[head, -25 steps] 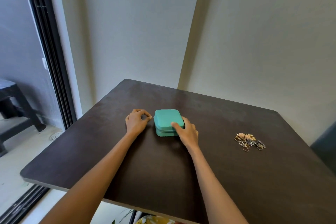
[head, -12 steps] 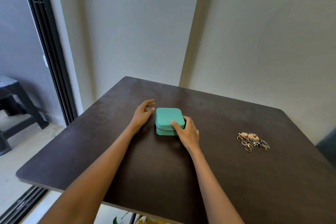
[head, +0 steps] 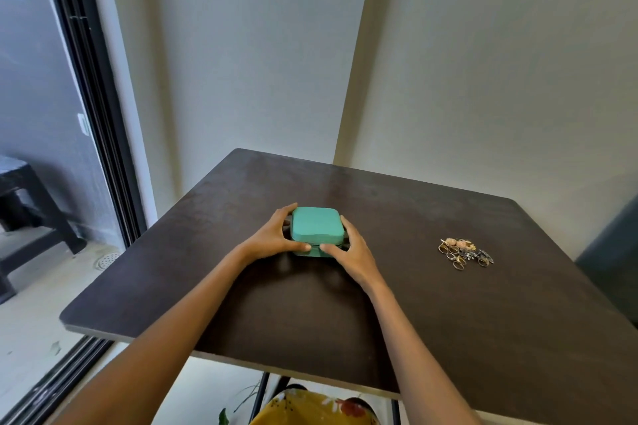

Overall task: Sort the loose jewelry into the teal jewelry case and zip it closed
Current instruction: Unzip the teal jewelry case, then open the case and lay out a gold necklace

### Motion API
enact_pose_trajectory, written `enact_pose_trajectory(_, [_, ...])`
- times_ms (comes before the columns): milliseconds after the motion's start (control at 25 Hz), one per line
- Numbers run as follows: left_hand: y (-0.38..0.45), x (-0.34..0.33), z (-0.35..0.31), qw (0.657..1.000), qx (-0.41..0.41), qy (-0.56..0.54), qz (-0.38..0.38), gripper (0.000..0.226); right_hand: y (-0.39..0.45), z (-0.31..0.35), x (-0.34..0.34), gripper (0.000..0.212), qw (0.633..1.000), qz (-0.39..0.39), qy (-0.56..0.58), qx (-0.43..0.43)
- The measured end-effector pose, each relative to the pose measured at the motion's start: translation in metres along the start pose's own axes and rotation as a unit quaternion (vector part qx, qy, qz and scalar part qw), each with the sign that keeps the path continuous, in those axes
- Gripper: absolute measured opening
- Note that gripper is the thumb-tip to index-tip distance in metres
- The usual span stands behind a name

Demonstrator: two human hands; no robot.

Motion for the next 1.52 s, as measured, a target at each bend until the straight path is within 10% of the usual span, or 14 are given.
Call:
enact_pose_trajectory(200, [-0.004, 0.019, -0.022, 0.998, 0.035, -0.055, -0.004, 0.051, -0.008, 0.006, 0.004, 0.072, 1.0, 0.019, 0.011, 0.012])
enact_pose_trajectory(880, [0.023, 0.013, 0.006, 0.957, 0.073, 0.104, -0.261, 0.035, -0.003, 0.001, 0.002, 0.05, 0.998, 0.002, -0.023, 0.058])
enact_pose_trajectory(1520, [-0.009, 0.012, 0.001, 0.991, 0.035, 0.021, -0.13, 0.054, -0.007, 0.019, -0.007, 0.04, 0.997, -0.034, -0.06, 0.046])
Point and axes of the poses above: each hand's wrist, its own y-axis towards the middle knuckle, its own x-axis out of the back of the hand, z = x × y, the point moved 7 cm from there along y, towards the middle knuckle, and after that the axes turned 11 degrees about -z, right-handed, at the moved point
